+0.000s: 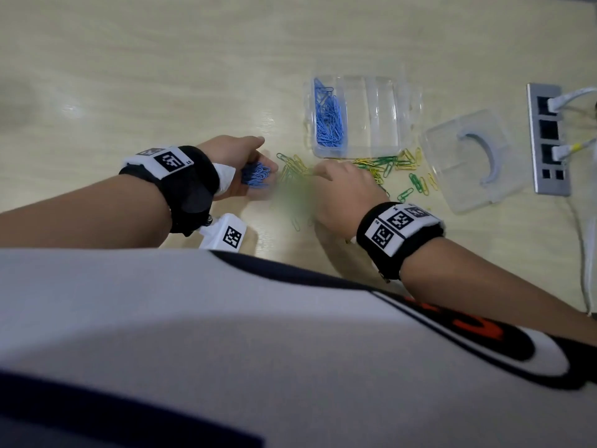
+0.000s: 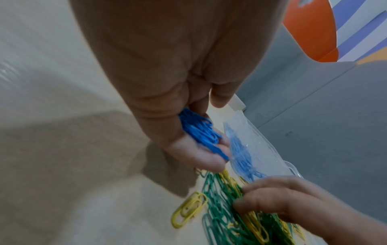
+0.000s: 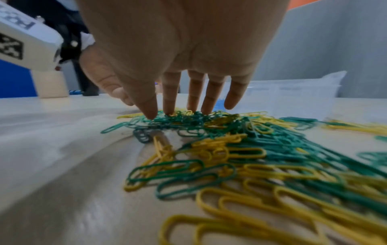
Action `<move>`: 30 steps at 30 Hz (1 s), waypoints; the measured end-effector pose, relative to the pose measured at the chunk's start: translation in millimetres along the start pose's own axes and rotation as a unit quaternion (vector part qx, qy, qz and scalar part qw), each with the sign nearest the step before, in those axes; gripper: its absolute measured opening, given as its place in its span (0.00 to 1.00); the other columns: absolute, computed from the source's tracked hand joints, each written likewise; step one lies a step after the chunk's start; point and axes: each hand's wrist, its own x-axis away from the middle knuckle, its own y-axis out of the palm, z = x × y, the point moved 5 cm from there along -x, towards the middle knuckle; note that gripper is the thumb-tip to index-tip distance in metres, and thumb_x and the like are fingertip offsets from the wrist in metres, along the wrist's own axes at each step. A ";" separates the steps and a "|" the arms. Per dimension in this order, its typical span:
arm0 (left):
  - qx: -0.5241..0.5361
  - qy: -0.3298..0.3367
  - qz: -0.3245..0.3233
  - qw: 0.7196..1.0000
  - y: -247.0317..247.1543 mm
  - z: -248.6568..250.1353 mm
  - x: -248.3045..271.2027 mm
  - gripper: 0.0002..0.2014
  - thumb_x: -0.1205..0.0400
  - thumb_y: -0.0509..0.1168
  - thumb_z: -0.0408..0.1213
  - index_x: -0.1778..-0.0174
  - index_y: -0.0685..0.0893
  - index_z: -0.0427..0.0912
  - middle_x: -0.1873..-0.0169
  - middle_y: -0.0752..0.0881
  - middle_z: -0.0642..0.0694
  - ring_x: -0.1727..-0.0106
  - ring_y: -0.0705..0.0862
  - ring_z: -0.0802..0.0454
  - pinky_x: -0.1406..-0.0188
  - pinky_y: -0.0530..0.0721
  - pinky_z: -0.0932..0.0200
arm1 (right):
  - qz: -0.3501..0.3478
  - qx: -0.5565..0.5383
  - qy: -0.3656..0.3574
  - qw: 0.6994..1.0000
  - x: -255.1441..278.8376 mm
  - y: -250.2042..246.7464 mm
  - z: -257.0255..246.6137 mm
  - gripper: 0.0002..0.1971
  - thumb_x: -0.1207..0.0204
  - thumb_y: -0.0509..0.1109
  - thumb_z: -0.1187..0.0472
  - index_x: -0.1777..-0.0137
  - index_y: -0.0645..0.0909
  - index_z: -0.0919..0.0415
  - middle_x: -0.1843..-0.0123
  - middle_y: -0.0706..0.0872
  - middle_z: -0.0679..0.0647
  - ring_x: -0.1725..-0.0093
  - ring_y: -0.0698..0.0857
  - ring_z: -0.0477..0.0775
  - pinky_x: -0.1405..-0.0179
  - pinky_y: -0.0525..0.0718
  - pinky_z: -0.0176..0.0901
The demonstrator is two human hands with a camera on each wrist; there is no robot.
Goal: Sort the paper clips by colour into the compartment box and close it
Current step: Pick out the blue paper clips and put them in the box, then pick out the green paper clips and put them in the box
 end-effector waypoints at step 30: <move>0.095 0.110 -0.071 0.987 56.8 68.2 -13.0 0.31 0.14 0.50 0.57 0.32 0.76 0.32 0.30 0.76 0.37 0.35 0.81 0.42 0.40 0.83 0.46 | 0.160 -0.121 0.233 0.952 44.0 -19.0 91.8 0.10 0.24 0.61 0.64 0.48 0.81 0.57 0.44 0.79 0.57 0.43 0.76 0.59 0.44 0.78 0.54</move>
